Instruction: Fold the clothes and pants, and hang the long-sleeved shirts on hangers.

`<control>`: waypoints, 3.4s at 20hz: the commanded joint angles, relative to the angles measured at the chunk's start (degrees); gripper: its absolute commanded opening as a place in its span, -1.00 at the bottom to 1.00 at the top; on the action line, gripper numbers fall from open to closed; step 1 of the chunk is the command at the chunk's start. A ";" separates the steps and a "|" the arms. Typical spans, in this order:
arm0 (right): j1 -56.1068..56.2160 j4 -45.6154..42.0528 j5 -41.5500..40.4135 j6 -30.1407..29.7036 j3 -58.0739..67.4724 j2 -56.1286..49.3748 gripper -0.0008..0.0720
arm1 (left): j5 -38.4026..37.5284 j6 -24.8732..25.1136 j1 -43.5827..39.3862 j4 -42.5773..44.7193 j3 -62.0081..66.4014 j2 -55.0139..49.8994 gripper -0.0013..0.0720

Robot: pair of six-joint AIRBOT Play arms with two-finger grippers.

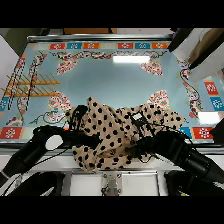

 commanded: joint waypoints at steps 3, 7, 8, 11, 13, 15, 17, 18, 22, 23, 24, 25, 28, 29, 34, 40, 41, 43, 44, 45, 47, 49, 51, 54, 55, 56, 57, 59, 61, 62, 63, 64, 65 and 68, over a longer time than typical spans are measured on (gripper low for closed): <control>0.52 0.42 -0.28 3.06 -0.15 0.96 -0.94 | 0.61 -0.17 -8.52 0.07 2.91 -12.79 0.70; 0.48 0.13 -0.28 4.07 -0.13 2.93 -0.94 | -2.56 -0.48 -11.58 0.13 2.86 -18.36 0.70; 0.48 -0.31 -0.26 4.07 -0.13 3.48 -0.94 | -3.19 -0.50 -12.11 0.09 2.60 -18.64 0.70; 0.48 -1.60 -0.24 5.60 -0.13 5.03 -0.94 | -3.30 -1.88 -13.75 0.09 -0.85 -16.83 0.70; 0.48 -2.10 -0.26 5.77 -0.13 5.38 -0.94 | -3.17 -3.85 -13.84 0.02 -4.31 -14.38 0.70; 0.48 -2.08 -0.26 5.77 -0.13 5.38 -0.94 | -2.23 -5.84 -13.79 -0.09 -7.13 -11.76 0.70; 0.39 -2.14 -0.24 5.79 -0.11 5.38 -0.94 | -0.87 -6.73 -13.57 0.59 -8.35 -9.18 -0.01; -0.44 -2.12 -0.15 5.99 0.22 5.35 -0.94 | 0.39 -6.69 -12.94 1.92 -8.28 -7.89 -0.94; -11.78 -1.97 4.76 -1.66 10.16 5.03 -0.94 | -2.60 -4.28 -0.46 7.04 4.59 -0.31 -0.94; -15.10 -1.95 6.58 -4.61 14.64 4.59 -0.94 | -2.97 -3.17 2.89 6.91 9.29 1.88 -0.94; -18.27 -1.92 8.59 -7.23 20.11 3.69 -0.95 | -2.97 -2.71 5.55 6.86 14.27 4.13 -0.94; -20.65 -1.95 10.49 -9.44 25.59 2.47 -0.95 | -3.13 -2.32 6.84 6.88 18.38 5.84 -0.95; -22.36 -1.79 13.38 -12.37 38.66 -2.01 -0.94 | -4.35 -2.36 5.22 3.45 23.85 8.85 -0.94; -22.34 -0.81 13.68 -12.37 41.13 -3.41 -0.95 | -4.50 -2.45 3.17 2.36 23.87 9.42 -0.95; -21.31 3.28 23.45 -12.35 41.92 -7.50 -0.94 | -7.85 -8.96 -6.69 2.93 17.77 9.81 -0.94; -12.20 2.27 27.12 -9.53 29.03 -7.02 -0.94 | -8.44 -10.78 -16.11 -3.04 8.17 8.28 -0.94; -11.87 2.32 27.15 -9.53 27.71 -7.02 -0.94 | -8.55 -10.80 -17.22 -3.54 7.74 7.58 -0.94; -11.91 1.68 27.19 -9.55 26.77 -6.99 -0.94 | -9.25 -10.80 -18.45 -3.45 7.69 6.38 -0.94; -11.91 0.79 27.21 -9.55 26.75 -6.84 -0.94 | -9.99 -10.80 -18.43 -3.50 7.69 5.99 -0.94; -11.91 -0.17 27.26 -9.62 26.58 -6.43 -0.94 | -10.93 -10.78 -18.43 -3.41 7.69 5.84 -0.94; -11.96 -1.64 26.97 -9.77 25.09 -4.79 -0.94 | -11.74 -10.78 -18.45 -3.63 7.54 5.84 -0.94; -12.00 -2.14 24.98 -9.73 22.21 -2.97 -0.95 | -10.88 -10.78 -18.43 -3.58 7.54 5.81 -0.94; -11.96 -1.42 23.74 -8.04 19.85 -2.10 -0.94 | -9.05 -10.78 -18.43 -3.58 7.54 5.81 -0.94; -11.96 -0.46 23.67 -8.00 19.32 -2.12 -0.94 | -7.21 -10.75 -18.36 -3.56 7.63 6.10 0.49; -11.96 -0.46 23.67 -8.00 19.32 -2.12 -0.94 | -5.92 -10.75 -17.92 -3.56 7.67 6.64 0.91; -11.96 -0.46 23.71 -8.00 19.32 -2.12 -0.94 | -4.96 -10.75 -16.61 -3.45 8.09 7.37 0.90; -11.96 -0.46 23.69 -8.00 19.32 -2.14 -0.94 | -4.74 -10.64 -14.51 -3.19 8.94 8.09 0.90; -11.96 -0.48 23.69 -8.02 19.32 -2.21 -0.94 | -5.27 -8.26 -7.91 -2.97 11.50 9.38 0.90; -11.96 -0.48 23.69 -8.02 19.32 -2.23 -0.94 | -7.15 -3.02 1.01 -2.95 14.25 9.92 0.90; -11.96 -0.48 23.69 -8.02 19.32 -2.23 -0.94 | -8.79 0.17 6.27 -2.91 15.54 9.70 0.90; -11.96 -0.48 23.69 -8.02 19.32 -2.23 -0.94 | -10.82 3.08 11.52 -2.82 16.81 9.07 0.90; -11.96 -0.46 23.69 -8.02 19.32 -2.23 -0.94 | -12.92 6.16 17.40 -2.80 18.25 7.87 0.90; -11.96 -0.48 23.71 -8.02 19.32 -2.23 -0.94 | -14.25 8.92 22.88 -2.82 19.52 6.40 0.90; -11.96 -0.48 23.71 -8.02 19.32 -2.23 -0.94 | -14.60 16.63 38.75 -0.07 24.06 -0.42 0.90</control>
